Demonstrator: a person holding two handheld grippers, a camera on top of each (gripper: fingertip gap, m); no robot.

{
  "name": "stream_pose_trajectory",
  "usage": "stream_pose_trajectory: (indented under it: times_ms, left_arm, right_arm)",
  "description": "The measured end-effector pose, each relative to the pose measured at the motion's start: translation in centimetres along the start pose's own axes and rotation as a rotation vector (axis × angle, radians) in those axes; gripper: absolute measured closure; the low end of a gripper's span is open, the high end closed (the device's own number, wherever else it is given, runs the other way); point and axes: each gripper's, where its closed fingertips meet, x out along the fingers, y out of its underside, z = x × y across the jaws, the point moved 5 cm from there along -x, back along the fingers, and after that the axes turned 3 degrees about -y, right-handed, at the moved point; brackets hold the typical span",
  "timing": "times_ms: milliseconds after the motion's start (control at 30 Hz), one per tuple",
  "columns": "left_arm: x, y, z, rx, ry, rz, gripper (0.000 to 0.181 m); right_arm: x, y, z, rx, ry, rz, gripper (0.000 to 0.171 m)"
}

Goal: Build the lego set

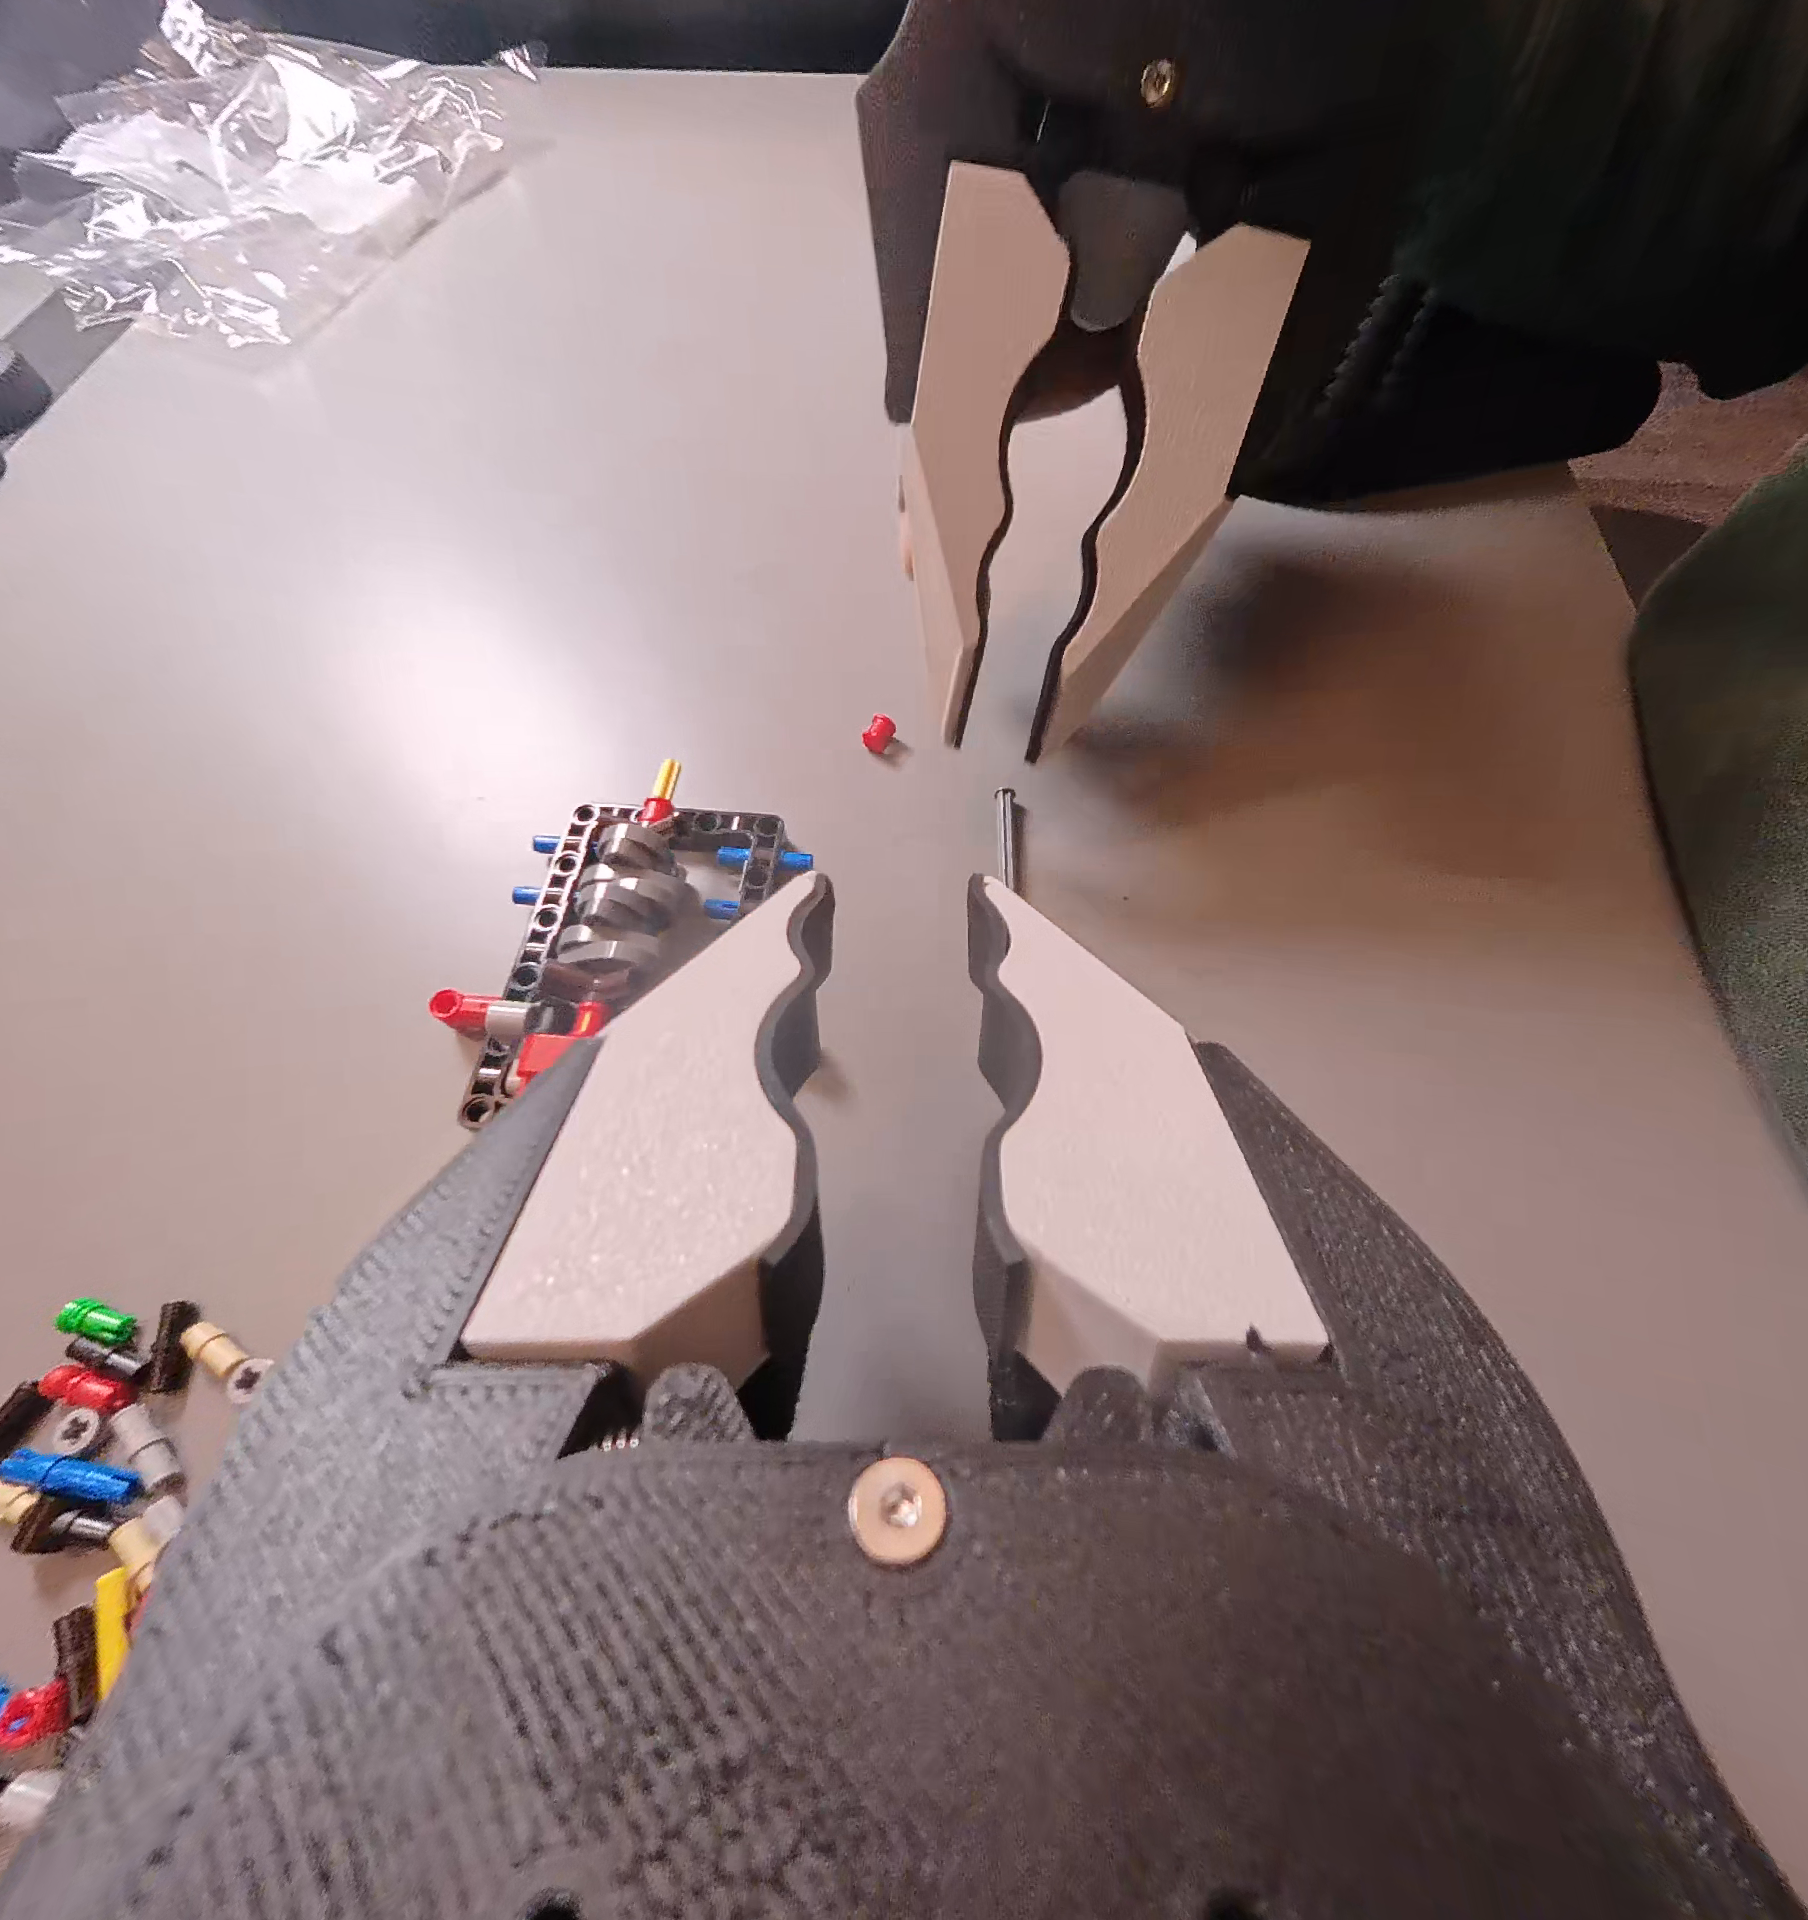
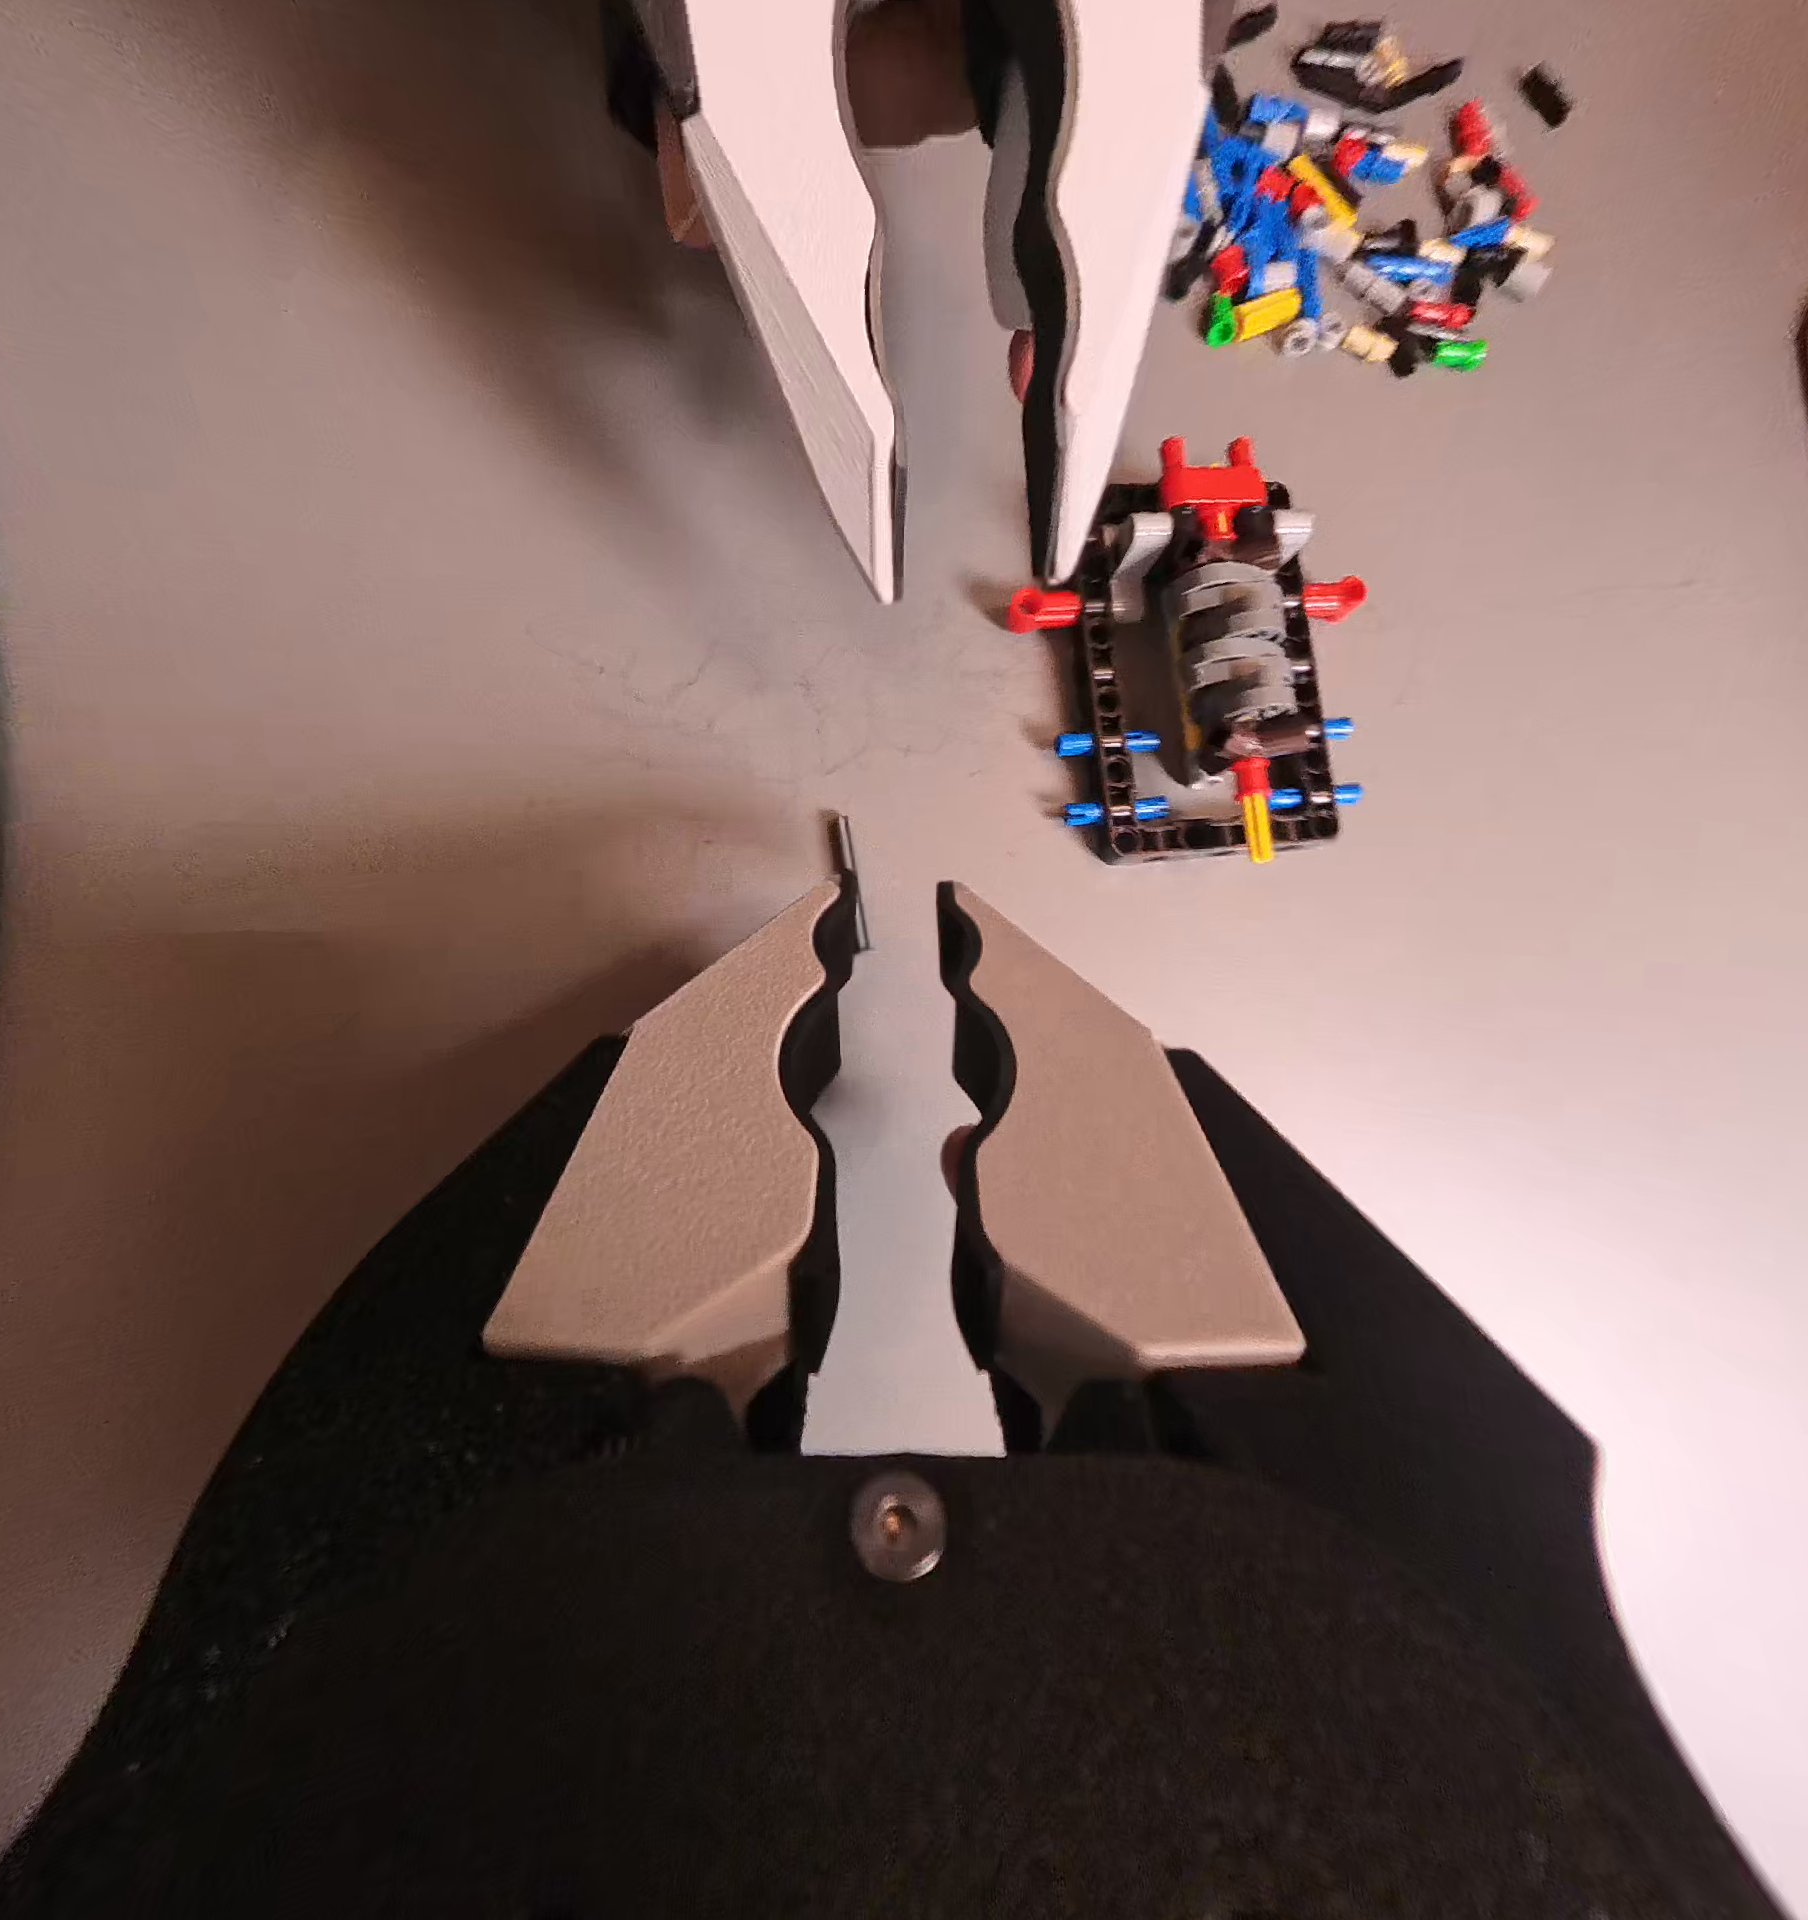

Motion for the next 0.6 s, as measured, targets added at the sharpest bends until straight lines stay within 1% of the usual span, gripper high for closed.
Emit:
stream_pose_trajectory:
  times_ms: [100, 233, 333, 600]
  left_arm:
    - [-0.5, 0.0, 0.3, -0.012, 0.003, -0.002, 0.157]
    - [-1.2, 0.2, 0.8, -0.045, 0.007, -0.014, 0.156]
    - [-1.5, 0.4, 1.5, -0.069, -0.006, -0.024, 0.155]
    - [-2.5, 0.7, 2.6, -0.076, -0.078, -0.026, 0.154]
  right_arm:
    - [-1.1, 1.0, 0.2, 0.008, -0.002, -0.045, 0.152]
    - [-1.2, 2.9, 0.9, 0.028, -0.017, -0.049, 0.146]
    - [-1.1, 3.3, 1.0, 0.045, -0.033, -0.074, 0.146]
    - [-0.5, 3.1, 1.0, 0.029, -0.041, -0.055, 0.148]
